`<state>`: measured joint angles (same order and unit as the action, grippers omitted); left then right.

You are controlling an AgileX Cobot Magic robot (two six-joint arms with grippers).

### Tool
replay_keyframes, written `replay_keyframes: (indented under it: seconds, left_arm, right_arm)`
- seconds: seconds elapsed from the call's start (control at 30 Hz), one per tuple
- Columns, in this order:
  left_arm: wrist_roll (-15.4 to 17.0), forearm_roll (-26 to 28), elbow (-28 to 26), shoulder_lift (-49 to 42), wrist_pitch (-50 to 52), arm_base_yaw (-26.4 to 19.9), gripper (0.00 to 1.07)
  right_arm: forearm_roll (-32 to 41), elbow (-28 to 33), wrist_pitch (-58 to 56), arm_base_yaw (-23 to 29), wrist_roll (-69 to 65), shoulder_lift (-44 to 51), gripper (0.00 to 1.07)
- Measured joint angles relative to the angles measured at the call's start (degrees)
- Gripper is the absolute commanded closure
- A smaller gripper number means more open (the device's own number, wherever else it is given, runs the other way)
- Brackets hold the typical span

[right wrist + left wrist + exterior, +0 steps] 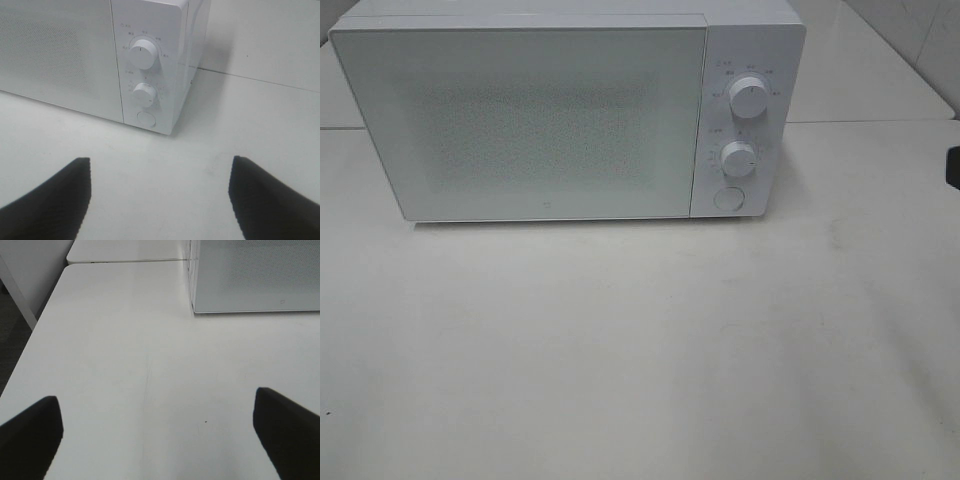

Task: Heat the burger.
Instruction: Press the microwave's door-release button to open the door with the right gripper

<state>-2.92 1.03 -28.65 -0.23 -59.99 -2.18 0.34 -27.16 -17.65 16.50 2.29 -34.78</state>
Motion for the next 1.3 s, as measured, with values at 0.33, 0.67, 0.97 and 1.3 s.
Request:
replay_keyframes:
  seconds: [0.33,0.67,0.97,1.3]
  left_arm:
    - [0.0,0.0,0.0,0.0,0.0,0.0,0.09]
    - [0.0,0.0,0.0,0.0,0.0,0.0,0.09]
    - [0.0,0.0,0.0,0.0,0.0,0.0,0.09]
    - [0.0,0.0,0.0,0.0,0.0,0.0,0.09]
  right_arm:
    - [0.0,0.0,18.51,0.0,-0.06,-17.59,0.33]
    - [0.11,0.17,35.18,0.0,-0.17,-32.83,0.33]
    - [0.34,0.17,50.76,0.0,-0.23,-43.03,0.33]
    - [18.16,0.11,61.36,7.68,7.05,-54.43,0.33]
